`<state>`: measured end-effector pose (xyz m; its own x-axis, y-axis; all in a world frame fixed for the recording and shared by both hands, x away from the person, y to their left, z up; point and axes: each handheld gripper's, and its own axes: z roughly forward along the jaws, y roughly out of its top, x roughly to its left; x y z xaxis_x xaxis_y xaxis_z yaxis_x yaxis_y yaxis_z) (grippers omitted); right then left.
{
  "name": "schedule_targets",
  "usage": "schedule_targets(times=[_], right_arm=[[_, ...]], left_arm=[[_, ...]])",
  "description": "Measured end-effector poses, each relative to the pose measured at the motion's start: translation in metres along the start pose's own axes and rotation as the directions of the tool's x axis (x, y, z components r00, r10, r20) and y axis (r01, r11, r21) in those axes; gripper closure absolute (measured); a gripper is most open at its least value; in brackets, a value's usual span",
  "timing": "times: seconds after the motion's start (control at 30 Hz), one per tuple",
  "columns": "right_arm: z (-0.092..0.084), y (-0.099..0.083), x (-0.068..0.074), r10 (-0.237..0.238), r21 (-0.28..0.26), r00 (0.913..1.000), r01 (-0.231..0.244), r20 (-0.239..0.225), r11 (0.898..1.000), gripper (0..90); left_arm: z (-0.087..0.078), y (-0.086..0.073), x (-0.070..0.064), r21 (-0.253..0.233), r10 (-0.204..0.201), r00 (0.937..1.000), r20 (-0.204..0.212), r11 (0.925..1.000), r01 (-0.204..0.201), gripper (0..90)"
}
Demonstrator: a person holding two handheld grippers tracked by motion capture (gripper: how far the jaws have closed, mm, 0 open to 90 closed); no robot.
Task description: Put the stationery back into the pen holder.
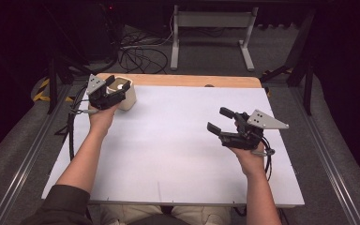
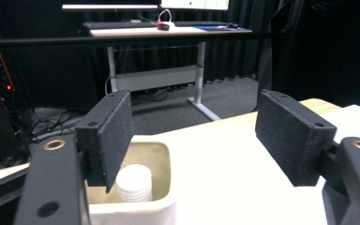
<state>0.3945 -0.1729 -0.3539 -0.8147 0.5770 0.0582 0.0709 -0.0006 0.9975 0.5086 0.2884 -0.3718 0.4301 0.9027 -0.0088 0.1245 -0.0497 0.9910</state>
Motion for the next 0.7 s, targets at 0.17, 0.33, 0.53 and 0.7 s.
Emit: schedule_targets(times=[0.17,0.33,0.53,0.7], right_arm=[[-0.002,0.0,-0.001,-0.002,-0.002,1.0,0.002,0.006,1.0,23.3],[-0.004,0.0,-0.002,-0.002,-0.003,0.9999,0.002,0.011,1.0,23.3],[-0.005,0.0,-0.002,0.0,-0.006,0.9999,0.0,0.014,1.0,23.2],[-0.007,0.0,-0.002,0.0,-0.005,0.9998,0.0,0.017,1.0,23.2]], left_arm=[[-0.008,0.004,-0.007,-0.012,0.005,0.9996,0.026,0.9999,-0.004,25.1],[-0.017,0.006,-0.014,-0.019,0.016,0.9981,0.059,0.9997,-0.015,23.1],[-0.028,0.007,-0.019,-0.042,0.017,0.9968,0.078,0.999,-0.014,22.3],[-0.038,0.008,-0.022,-0.057,0.017,0.9957,0.091,0.9983,-0.012,21.5]])
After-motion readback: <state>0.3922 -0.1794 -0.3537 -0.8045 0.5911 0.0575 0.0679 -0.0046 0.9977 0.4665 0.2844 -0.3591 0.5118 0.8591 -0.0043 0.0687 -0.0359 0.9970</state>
